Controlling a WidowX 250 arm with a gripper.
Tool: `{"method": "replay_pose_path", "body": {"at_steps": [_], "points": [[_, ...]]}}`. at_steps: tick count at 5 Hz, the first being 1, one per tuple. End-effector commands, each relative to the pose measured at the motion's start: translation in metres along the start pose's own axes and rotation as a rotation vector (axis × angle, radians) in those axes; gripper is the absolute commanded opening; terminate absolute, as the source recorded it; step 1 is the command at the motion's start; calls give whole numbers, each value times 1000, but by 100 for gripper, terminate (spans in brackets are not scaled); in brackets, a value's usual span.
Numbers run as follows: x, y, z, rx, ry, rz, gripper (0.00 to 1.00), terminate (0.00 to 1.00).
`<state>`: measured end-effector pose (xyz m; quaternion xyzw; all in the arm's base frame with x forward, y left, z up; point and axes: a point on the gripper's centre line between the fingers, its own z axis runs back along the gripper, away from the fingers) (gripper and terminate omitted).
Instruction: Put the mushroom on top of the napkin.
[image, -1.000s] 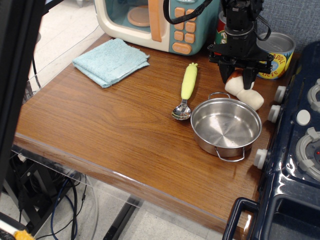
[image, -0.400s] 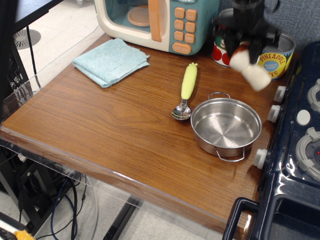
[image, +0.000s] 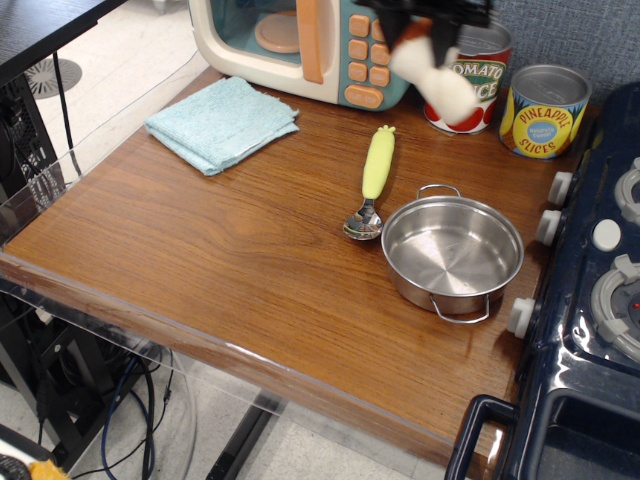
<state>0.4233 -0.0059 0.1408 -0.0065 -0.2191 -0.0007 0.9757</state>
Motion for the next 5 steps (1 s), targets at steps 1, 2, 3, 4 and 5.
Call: {"method": "replay_pose_path", "body": {"at_steps": [1, 2, 3, 4, 5], "points": [[-14, 74, 34, 63, -82, 172, 0, 0], [-31, 116, 22, 105, -63, 288, 0, 0], [-38, 155, 1, 169, 3, 376, 0, 0], [-34, 177, -19, 179, 13, 411, 0, 0], [-37, 186, -35, 185, 56, 423, 0, 0]]}}
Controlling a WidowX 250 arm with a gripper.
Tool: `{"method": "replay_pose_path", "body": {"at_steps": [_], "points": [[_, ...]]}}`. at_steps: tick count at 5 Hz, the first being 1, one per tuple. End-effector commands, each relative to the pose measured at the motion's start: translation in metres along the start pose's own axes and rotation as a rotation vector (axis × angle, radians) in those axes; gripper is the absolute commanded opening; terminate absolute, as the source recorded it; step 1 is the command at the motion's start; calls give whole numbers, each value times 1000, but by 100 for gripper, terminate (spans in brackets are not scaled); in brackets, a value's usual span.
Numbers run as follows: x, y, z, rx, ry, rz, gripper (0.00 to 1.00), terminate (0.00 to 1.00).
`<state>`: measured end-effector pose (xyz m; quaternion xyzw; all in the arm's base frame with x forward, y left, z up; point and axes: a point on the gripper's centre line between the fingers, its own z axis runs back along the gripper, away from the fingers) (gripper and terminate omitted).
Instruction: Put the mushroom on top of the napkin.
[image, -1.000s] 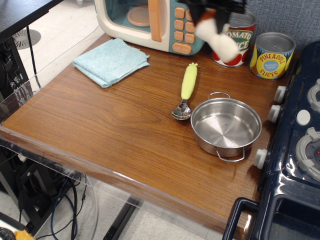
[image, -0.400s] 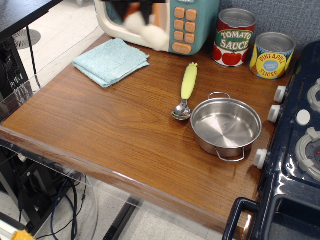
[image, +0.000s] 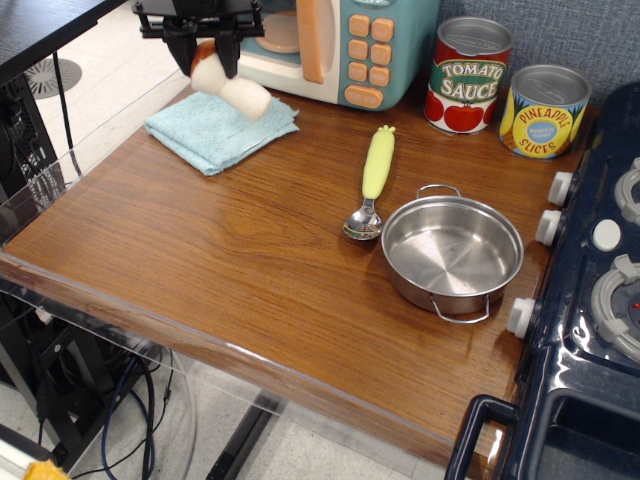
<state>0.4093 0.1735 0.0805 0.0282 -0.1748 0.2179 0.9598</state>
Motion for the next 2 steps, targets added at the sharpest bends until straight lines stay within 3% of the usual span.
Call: {"method": "replay_pose_path", "body": {"at_steps": [1, 2], "points": [[3, -1, 5, 17, 11, -26, 0, 0], [-3, -5, 6, 27, 19, 24, 100, 0]]}}
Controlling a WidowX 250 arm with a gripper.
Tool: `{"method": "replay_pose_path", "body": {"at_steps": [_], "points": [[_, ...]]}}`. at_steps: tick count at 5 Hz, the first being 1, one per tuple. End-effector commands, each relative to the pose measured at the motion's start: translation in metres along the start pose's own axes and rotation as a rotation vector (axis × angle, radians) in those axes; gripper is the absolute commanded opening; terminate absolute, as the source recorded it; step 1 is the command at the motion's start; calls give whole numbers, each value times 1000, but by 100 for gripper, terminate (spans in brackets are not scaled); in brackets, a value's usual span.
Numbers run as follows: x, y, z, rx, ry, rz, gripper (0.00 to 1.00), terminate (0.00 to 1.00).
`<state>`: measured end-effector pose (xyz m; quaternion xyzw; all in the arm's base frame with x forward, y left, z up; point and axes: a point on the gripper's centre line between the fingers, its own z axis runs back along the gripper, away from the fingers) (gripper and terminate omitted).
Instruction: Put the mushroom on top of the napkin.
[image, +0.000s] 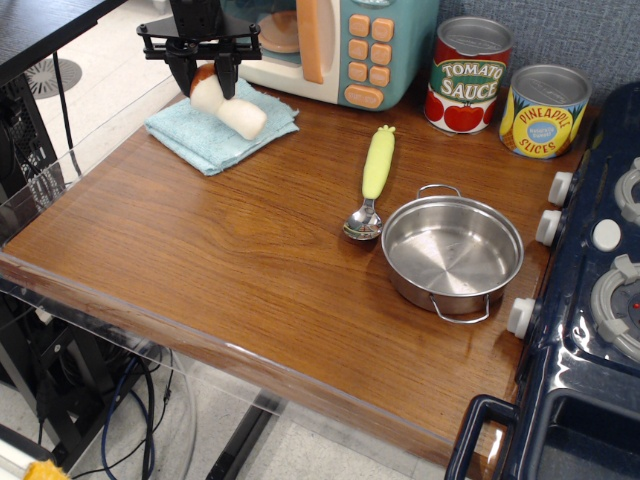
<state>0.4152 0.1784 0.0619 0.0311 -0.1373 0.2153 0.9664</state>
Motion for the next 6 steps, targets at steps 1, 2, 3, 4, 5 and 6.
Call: {"method": "replay_pose_path", "body": {"at_steps": [1, 2, 3, 4, 5, 6], "points": [[-5, -13, 25, -18, -28, 9, 100, 0], [-6, -18, 27, 4, -12, -14, 100, 0], [-2, -20, 31, 20, -14, -27, 100, 0], [0, -23, 50, 38, 9, -26, 100, 0], [4, -25, 79, 29, -55, -8, 100, 0], [4, -32, 93, 34, -89, -28, 100, 0]]}}
